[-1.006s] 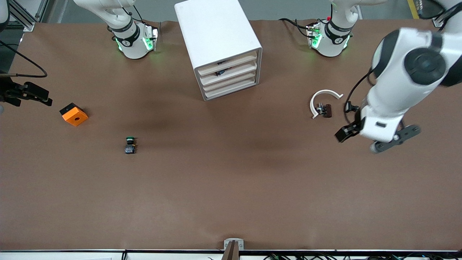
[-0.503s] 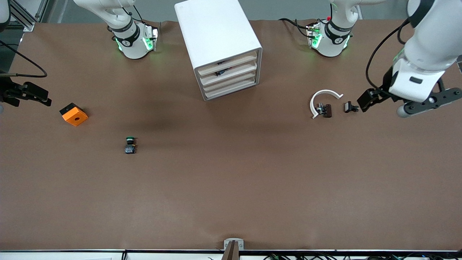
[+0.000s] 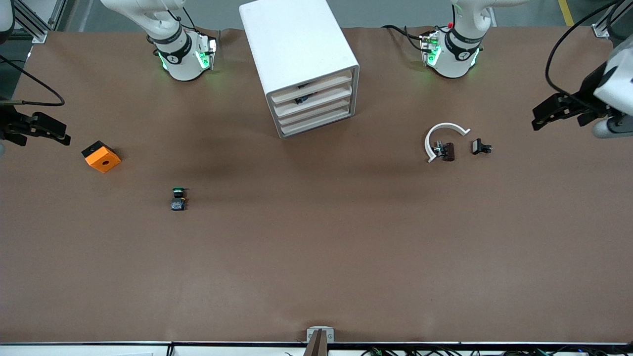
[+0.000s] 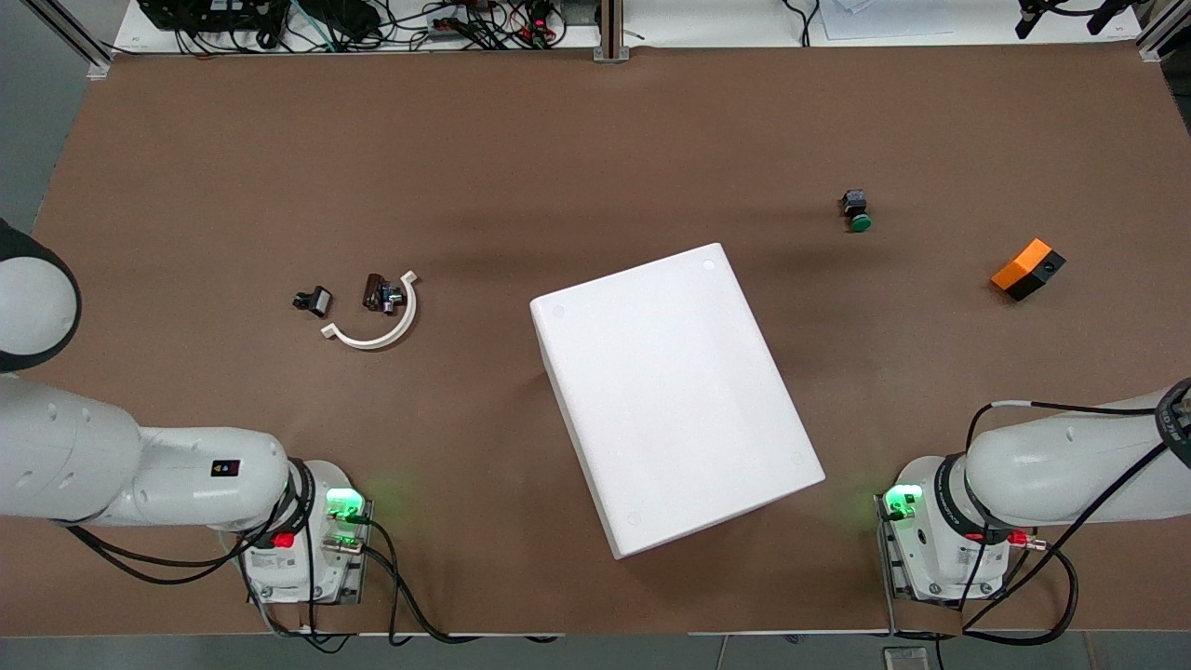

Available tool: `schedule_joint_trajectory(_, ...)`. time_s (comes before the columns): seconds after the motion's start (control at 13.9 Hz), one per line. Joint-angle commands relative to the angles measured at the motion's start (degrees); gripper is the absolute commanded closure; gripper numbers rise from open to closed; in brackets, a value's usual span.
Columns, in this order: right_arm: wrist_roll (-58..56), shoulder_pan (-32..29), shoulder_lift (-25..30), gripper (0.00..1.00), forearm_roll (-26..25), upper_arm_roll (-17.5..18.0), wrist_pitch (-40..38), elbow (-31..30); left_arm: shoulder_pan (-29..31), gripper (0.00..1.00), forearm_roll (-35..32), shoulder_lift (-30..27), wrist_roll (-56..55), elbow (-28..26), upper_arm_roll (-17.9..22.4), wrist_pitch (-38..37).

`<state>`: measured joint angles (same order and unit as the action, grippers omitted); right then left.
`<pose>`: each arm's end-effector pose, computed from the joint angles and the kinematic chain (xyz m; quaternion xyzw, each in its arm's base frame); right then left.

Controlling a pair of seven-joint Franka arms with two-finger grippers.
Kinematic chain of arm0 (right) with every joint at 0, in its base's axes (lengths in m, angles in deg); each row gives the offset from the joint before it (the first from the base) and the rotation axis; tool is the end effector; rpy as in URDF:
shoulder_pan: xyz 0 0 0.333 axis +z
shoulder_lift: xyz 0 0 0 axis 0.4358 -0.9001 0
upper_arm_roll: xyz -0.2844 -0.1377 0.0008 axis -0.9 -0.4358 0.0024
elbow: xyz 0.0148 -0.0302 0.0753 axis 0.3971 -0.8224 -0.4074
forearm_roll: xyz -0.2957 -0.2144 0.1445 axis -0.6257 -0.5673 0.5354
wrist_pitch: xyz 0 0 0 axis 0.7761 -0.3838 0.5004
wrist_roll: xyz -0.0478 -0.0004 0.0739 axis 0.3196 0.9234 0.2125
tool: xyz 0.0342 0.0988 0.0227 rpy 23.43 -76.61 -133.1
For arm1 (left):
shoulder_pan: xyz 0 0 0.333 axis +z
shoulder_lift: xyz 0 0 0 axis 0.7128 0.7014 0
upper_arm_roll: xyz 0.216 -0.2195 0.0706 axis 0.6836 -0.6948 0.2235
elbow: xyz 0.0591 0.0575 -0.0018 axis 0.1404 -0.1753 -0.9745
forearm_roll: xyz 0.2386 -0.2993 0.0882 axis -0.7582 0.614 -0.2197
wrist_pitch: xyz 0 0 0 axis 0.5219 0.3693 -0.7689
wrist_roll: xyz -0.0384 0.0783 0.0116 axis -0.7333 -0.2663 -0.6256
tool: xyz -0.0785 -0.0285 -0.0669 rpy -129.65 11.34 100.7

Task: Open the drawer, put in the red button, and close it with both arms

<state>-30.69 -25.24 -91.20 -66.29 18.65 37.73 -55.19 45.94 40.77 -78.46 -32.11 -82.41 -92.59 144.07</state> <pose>0.5587 -0.0485 0.6041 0.9998 0.0046 -0.0194 0.0092 0.5393 -0.0327 0.6421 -0.9992 -0.0380 0.0110 0.0016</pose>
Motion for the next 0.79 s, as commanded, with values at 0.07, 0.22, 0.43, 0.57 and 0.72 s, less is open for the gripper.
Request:
schedule_joint_trajectory(0.07, -0.6, -0.5, 0.5, 0.00, -0.7, 0.6, 0.1, 0.2, 0.1, 0.00, 1.2, -2.4, 1.9, -2.1, 0.6, -0.5)
schedule_joint_trajectory(0.22, -0.6, -0.4, 0.5, 0.00, -0.7, 0.6, 0.1, 0.2, 0.2, 0.00, 1.3, -2.4, 1.9, -1.6, 0.7, -1.0)
schedule_joint_trajectory(0.43, -0.6, -0.4, 0.5, 0.00, -0.7, 0.6, 0.0, 0.3, 0.1, 0.00, 1.2, -2.4, 1.8, -1.5, 0.6, -1.7)
schedule_joint_trajectory(0.57, -0.6, -0.4, 0.5, 0.00, -0.7, 0.6, 0.0, 0.4, 0.1, 0.00, 0.6, -2.3, 1.5, -1.3, 0.2, -1.7)
schedule_joint_trajectory(0.72, -0.6, -0.4, 0.5, 0.00, -0.7, 0.6, 0.1, 0.5, 0.0, 0.00, 0.5, -2.1, 1.7, -1.2, 0.1, -1.7)
